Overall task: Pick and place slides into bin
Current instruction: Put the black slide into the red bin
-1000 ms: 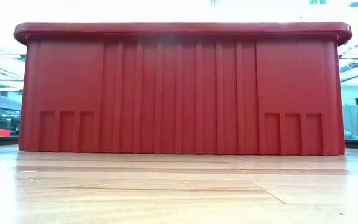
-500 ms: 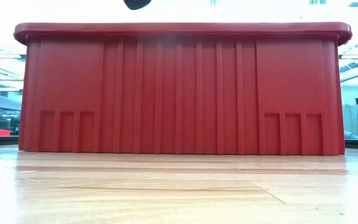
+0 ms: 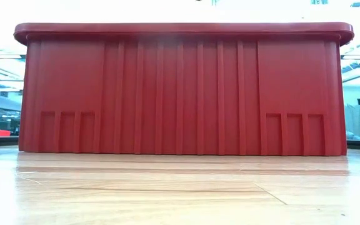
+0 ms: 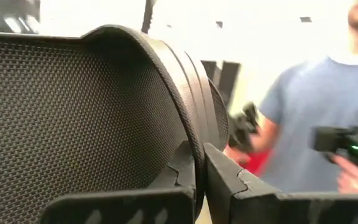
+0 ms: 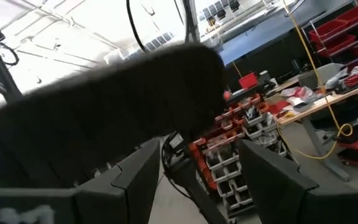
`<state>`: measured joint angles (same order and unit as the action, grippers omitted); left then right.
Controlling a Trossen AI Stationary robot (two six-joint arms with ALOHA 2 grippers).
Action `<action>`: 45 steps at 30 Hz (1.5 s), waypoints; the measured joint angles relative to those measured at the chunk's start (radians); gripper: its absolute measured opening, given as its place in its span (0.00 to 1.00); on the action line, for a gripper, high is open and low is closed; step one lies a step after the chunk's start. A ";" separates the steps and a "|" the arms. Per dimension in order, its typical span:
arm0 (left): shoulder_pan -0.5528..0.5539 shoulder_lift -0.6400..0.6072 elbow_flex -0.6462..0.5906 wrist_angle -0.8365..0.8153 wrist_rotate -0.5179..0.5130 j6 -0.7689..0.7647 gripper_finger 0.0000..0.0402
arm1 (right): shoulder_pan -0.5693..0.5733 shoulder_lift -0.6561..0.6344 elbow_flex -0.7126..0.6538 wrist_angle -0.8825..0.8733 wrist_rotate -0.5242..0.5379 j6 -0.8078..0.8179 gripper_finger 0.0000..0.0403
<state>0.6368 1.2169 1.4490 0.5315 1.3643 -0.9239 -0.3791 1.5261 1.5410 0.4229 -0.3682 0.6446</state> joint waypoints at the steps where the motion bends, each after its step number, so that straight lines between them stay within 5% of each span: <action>1: 0.006 0.005 0.027 -0.002 -0.032 0.011 0.02 | 0.000 0.000 0.000 0.000 0.001 -0.001 0.52; 6: 0.029 0.028 0.162 -0.086 -0.251 0.067 0.02 | 0.000 0.000 0.000 0.008 0.003 -0.001 0.52; 22: 0.035 0.057 0.586 -0.956 -0.905 0.663 0.02 | 0.000 0.000 0.000 0.015 0.004 -0.003 0.52; 31: 0.035 0.223 0.900 -1.360 -0.997 0.755 0.02 | 0.000 0.000 0.000 0.014 0.002 -0.002 0.52; 40: 0.017 0.263 0.906 -1.643 -1.258 0.910 0.02 | 0.005 0.000 0.000 0.015 -0.002 0.010 0.52; 45: 0.029 0.287 0.903 -1.761 -1.269 0.965 0.02 | 0.011 0.000 0.000 0.015 -0.003 -0.001 0.52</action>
<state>0.6654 1.5034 2.3520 -1.2298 0.0956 0.0411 -0.3683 1.5257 1.5408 0.4377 -0.3713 0.6440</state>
